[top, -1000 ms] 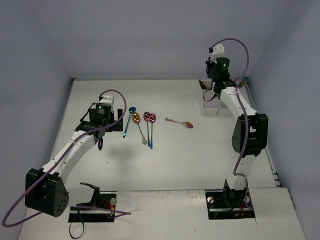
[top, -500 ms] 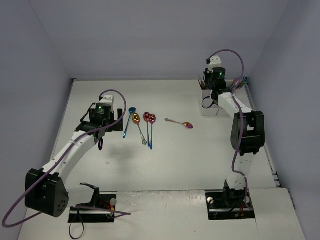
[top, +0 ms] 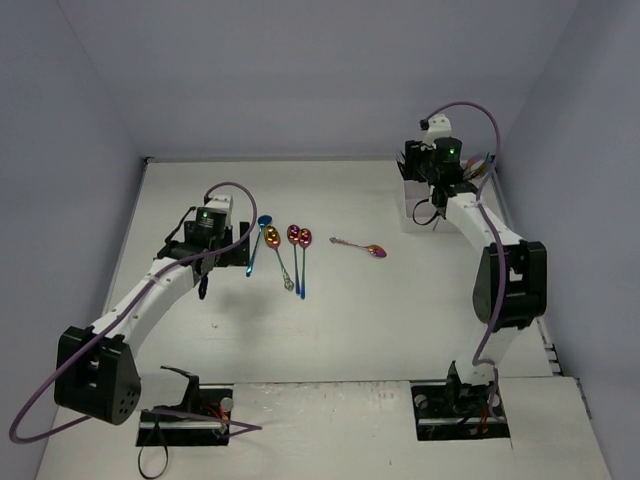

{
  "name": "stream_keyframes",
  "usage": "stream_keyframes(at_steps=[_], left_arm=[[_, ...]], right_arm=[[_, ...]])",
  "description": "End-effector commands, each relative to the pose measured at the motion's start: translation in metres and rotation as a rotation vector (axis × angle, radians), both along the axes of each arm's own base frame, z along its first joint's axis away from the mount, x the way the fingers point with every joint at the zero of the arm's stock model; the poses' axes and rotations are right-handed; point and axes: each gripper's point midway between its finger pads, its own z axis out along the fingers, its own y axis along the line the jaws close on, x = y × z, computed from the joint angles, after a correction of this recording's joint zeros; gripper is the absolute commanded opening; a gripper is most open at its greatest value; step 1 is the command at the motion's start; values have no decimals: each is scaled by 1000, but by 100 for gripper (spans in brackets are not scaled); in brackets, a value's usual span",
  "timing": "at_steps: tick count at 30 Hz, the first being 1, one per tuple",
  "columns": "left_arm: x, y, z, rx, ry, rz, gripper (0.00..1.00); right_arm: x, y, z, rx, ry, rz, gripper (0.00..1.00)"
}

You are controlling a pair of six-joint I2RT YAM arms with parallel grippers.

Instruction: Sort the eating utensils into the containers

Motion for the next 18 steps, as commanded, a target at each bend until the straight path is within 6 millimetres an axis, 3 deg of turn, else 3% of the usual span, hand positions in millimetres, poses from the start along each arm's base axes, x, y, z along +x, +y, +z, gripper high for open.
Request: stream_keyframes(at_steps=[1, 6, 12, 14, 18], left_arm=[[10, -14, 14, -56, -11, -19, 98], [20, -24, 1, -71, 64, -41, 97], [42, -35, -19, -52, 146, -73, 91], [52, -43, -31, -58, 189, -94, 86], [71, -50, -45, -54, 223, -98, 76]], right_arm=[[-31, 5, 117, 76, -212, 27, 62], [-83, 3, 157, 108, -239, 39, 74], [-146, 0, 177, 196, -271, 23, 78], [-167, -1, 176, 225, -276, 22, 79], [-190, 1, 159, 242, -229, 32, 79]])
